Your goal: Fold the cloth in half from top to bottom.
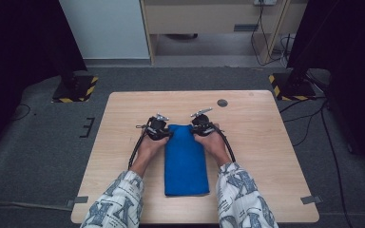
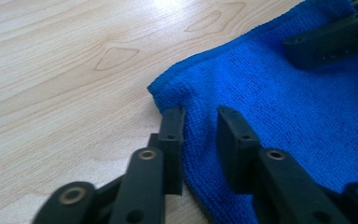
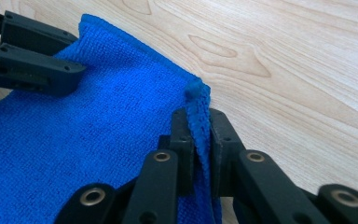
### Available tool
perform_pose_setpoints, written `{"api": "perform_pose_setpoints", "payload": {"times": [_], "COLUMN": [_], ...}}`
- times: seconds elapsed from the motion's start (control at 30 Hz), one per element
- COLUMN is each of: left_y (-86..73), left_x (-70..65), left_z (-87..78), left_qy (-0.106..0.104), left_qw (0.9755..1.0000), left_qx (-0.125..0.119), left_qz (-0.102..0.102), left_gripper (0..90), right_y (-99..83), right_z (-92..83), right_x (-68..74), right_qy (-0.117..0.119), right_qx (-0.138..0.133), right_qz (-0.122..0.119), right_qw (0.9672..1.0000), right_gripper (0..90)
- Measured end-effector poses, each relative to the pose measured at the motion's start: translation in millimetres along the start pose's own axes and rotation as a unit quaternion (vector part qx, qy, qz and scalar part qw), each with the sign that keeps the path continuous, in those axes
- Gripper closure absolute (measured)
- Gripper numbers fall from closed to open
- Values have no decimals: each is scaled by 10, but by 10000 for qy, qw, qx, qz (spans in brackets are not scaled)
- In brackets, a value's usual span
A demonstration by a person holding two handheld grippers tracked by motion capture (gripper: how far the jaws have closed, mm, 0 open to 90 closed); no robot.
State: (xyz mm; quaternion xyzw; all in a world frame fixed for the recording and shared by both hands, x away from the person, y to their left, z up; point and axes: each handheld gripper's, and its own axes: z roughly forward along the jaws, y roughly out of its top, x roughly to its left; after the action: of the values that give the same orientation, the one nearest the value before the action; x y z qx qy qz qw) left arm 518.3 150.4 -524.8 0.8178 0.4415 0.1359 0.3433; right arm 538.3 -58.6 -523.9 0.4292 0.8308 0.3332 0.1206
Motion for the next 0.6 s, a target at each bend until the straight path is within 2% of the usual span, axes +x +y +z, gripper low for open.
{"api": "perform_pose_setpoints", "payload": {"times": [0.3, 0.5, 0.6], "left_y": [-17, -18, -14], "left_x": [-20, -14, -7], "left_z": [1, -9, -19], "left_qy": [-89, -146, -197], "left_qw": [9999, 9999, 9998], "left_qx": [-37, -40, -94], "left_qz": [44, 53, -32], "left_gripper": [856, 873, 876], "right_y": [-11, -24, -12], "right_z": [-13, -36, -68], "right_x": [-3, 2, 16], "right_qy": [61, 115, 156], "right_qx": [-33, -68, -84], "right_qz": [-34, -6, -28], "right_qw": [10000, 9999, 9998], "right_gripper": [864, 868, 869]}}
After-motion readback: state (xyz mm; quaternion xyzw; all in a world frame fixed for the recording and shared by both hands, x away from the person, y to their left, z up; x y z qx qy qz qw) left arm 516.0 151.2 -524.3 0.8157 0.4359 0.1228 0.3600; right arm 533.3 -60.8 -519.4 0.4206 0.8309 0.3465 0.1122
